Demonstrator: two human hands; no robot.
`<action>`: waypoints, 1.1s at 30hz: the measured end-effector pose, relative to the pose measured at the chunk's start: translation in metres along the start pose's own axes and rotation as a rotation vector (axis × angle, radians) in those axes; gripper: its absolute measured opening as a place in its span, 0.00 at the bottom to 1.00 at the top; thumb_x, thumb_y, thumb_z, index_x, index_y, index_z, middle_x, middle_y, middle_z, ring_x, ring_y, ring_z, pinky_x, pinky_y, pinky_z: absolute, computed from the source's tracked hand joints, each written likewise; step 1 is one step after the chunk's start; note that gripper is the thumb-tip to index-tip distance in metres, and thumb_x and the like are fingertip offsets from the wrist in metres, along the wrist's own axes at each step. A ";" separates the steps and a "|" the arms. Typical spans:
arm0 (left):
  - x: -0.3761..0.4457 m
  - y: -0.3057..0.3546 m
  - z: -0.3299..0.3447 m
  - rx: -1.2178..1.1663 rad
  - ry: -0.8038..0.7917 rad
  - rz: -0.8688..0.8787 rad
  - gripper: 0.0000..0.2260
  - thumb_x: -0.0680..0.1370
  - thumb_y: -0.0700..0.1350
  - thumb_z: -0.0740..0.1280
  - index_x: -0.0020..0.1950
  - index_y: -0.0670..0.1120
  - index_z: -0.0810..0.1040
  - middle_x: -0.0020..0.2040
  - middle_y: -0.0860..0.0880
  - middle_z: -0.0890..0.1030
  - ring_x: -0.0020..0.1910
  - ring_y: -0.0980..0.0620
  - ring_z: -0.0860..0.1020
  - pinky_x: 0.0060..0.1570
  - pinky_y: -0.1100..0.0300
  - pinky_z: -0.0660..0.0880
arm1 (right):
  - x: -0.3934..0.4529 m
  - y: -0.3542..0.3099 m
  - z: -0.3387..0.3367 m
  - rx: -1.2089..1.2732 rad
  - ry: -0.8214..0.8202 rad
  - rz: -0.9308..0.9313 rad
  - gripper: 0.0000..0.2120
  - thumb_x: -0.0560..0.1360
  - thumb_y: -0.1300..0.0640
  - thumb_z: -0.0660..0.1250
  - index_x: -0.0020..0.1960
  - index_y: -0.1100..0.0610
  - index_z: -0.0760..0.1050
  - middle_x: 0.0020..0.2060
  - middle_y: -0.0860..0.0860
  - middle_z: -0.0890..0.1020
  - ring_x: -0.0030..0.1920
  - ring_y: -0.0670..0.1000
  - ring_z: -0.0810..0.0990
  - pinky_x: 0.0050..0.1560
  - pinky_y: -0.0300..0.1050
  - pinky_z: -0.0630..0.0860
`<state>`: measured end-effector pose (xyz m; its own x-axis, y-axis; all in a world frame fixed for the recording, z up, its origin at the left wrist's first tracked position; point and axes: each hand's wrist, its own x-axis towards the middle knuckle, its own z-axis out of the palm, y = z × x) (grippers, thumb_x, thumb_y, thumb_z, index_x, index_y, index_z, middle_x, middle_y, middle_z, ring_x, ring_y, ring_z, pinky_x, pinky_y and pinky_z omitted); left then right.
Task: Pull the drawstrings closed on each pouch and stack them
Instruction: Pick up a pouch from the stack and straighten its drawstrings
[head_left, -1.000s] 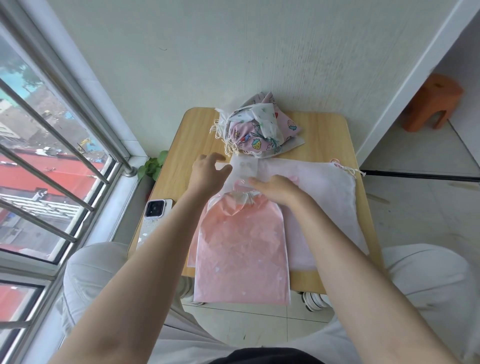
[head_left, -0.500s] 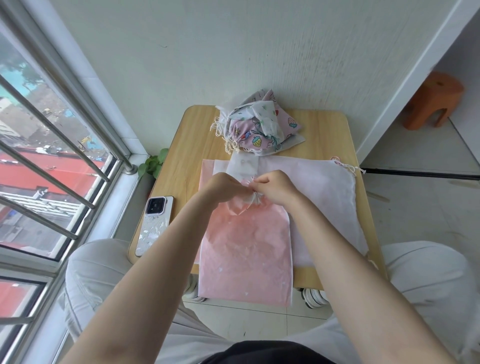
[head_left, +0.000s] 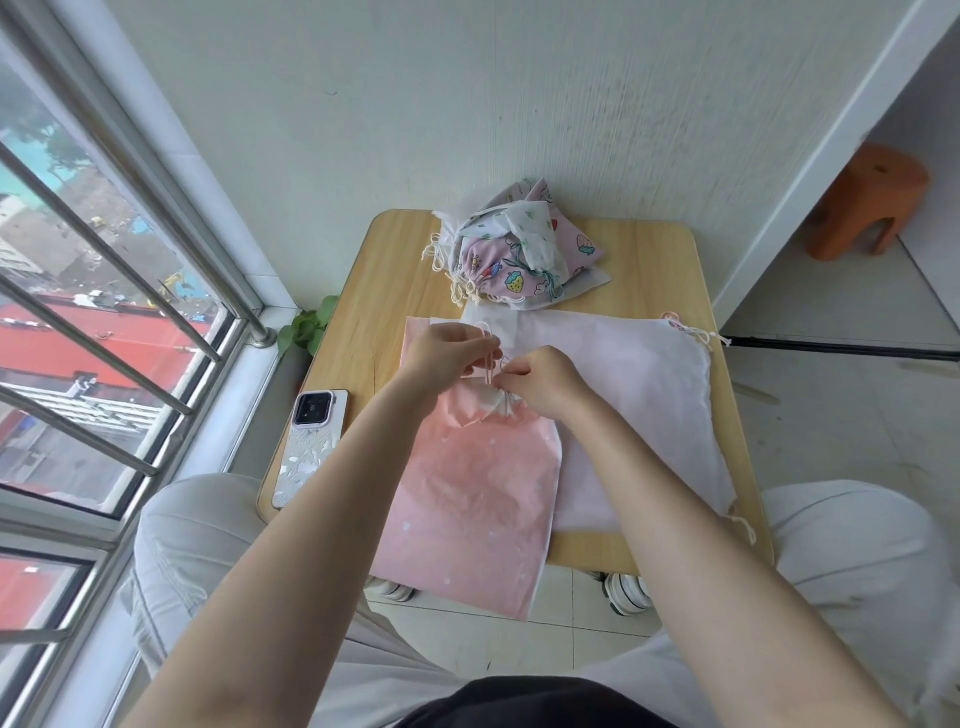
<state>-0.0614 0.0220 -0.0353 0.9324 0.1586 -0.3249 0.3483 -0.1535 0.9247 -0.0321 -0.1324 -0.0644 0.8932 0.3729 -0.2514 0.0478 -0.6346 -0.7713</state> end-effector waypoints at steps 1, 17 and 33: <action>-0.001 0.003 0.000 -0.023 -0.027 0.024 0.09 0.76 0.42 0.71 0.49 0.35 0.81 0.43 0.45 0.85 0.42 0.50 0.82 0.48 0.56 0.78 | -0.001 -0.001 0.000 -0.022 0.003 -0.010 0.19 0.75 0.57 0.69 0.27 0.59 0.72 0.23 0.49 0.67 0.28 0.47 0.66 0.34 0.44 0.61; -0.015 0.009 0.010 0.216 -0.347 -0.111 0.09 0.75 0.47 0.70 0.45 0.42 0.85 0.30 0.52 0.71 0.27 0.55 0.65 0.27 0.65 0.61 | 0.000 -0.033 -0.015 0.486 0.131 -0.098 0.08 0.78 0.56 0.67 0.46 0.58 0.83 0.37 0.53 0.84 0.34 0.46 0.81 0.36 0.39 0.79; 0.001 -0.010 -0.001 -0.013 -0.064 -0.101 0.06 0.77 0.42 0.70 0.47 0.39 0.84 0.33 0.48 0.82 0.31 0.53 0.75 0.36 0.65 0.75 | -0.014 -0.030 -0.046 0.027 -0.171 0.085 0.09 0.74 0.52 0.71 0.43 0.58 0.83 0.25 0.49 0.71 0.25 0.48 0.64 0.26 0.38 0.59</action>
<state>-0.0638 0.0243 -0.0450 0.8969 0.1103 -0.4282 0.4400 -0.1270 0.8890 -0.0257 -0.1502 -0.0110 0.8045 0.4293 -0.4104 -0.0388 -0.6516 -0.7575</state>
